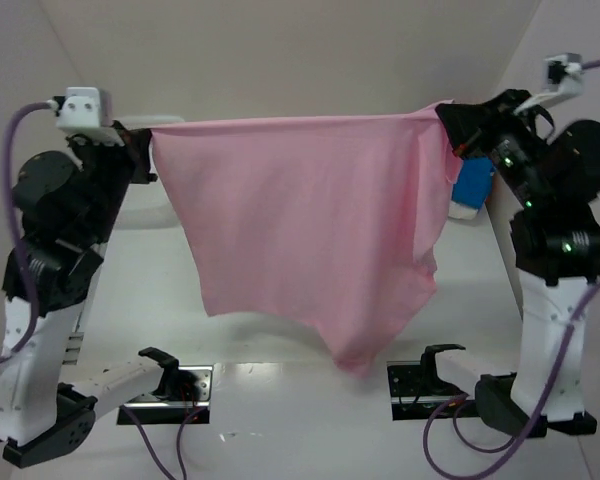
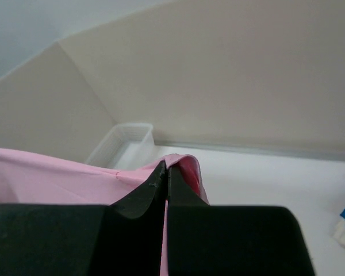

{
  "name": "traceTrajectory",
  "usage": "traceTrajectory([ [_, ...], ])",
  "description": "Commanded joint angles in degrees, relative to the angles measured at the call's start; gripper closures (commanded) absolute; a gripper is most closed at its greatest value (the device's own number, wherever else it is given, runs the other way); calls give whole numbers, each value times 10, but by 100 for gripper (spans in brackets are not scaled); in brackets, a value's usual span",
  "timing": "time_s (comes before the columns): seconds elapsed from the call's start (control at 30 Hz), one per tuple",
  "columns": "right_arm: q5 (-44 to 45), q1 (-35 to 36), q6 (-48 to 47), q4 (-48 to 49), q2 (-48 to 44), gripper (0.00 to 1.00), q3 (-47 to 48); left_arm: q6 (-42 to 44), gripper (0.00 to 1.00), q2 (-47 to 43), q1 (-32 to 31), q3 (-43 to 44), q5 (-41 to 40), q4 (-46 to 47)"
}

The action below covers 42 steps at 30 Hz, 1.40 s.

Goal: Fold and stack the t-shirts
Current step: Flatten out the tshirt

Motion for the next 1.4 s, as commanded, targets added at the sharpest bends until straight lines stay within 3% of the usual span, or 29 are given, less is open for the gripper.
traceTrajectory([
  [0.0,91,-17,-25,64,57,100,-89,30,100,51,24,-48,-134,37],
  [0.47,91,-5,1,257,177,100,-377,-35,100,199,81,-256,-93,147],
  [0.73,96,7,17,303,314,100,-349,-37,100,347,128,-210,-88,196],
  [0.93,117,17,23,319,362,100,-291,-37,100,437,153,-146,-87,215],
  [1.37,178,22,-19,279,469,100,-102,-16,100,516,181,-75,-58,250],
])
